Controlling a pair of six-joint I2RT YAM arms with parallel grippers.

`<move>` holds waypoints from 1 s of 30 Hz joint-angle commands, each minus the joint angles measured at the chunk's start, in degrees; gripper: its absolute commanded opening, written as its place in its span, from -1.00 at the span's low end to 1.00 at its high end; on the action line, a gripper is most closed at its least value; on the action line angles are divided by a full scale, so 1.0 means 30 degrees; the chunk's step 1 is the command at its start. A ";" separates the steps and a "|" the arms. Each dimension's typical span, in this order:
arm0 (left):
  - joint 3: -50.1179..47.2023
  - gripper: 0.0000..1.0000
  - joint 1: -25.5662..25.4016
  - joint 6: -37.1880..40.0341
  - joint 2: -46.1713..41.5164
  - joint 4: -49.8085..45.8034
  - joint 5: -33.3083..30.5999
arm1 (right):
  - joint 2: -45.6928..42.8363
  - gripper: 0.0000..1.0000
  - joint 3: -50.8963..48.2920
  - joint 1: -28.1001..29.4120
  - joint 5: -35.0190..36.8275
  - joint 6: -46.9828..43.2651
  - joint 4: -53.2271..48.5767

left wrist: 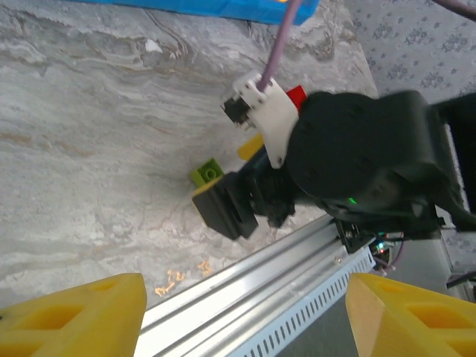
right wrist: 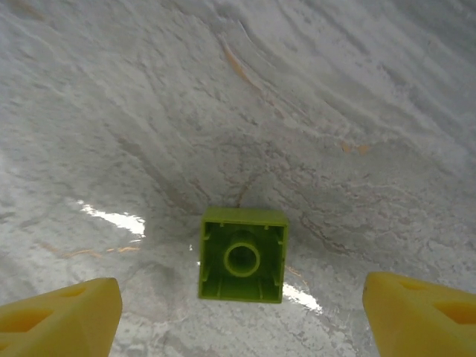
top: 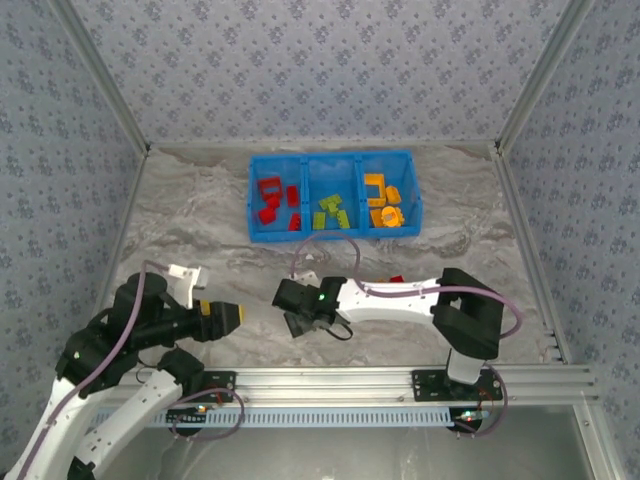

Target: Sort the legos into containers by color

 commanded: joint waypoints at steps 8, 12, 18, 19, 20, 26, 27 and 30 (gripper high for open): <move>0.0205 0.44 -0.0002 -0.0128 0.0141 -0.1333 0.1067 | 0.2066 0.29 0.1524 -0.0249 -0.0603 0.0793 -0.0918; 0.0045 0.44 0.0009 -0.0159 0.0148 -0.1079 0.0987 | 0.2418 0.03 0.1755 -0.0362 -0.0676 0.0807 -0.0926; -0.0256 0.43 -0.0005 -0.0552 0.0148 -0.0439 0.0922 | 0.2468 -0.18 0.1763 -0.0438 -0.0649 0.0857 -0.0924; -0.0294 0.43 0.0014 -0.0580 0.0176 -0.0353 0.0924 | 0.2417 -0.23 0.1754 -0.0440 -0.0568 0.0845 -0.0924; -0.0308 0.43 -0.0005 -0.0649 0.0218 -0.0213 0.0928 | 0.2305 -0.29 0.1710 -0.0421 -0.0448 0.0858 -0.0937; 0.0100 0.42 0.0014 -0.1310 0.1375 0.0406 -0.0921 | 0.0481 -0.44 0.2431 -0.0499 0.1269 0.0156 -0.2433; 0.0185 0.39 0.0003 -0.1392 0.1839 0.1016 -0.0951 | 0.0089 -0.45 0.2691 -0.0674 0.1686 -0.0064 -0.2918; 0.0725 0.35 -0.0011 -0.1709 0.3511 0.3039 -0.0951 | -0.1421 -0.45 0.3319 -0.1771 0.2136 -0.1006 -0.3652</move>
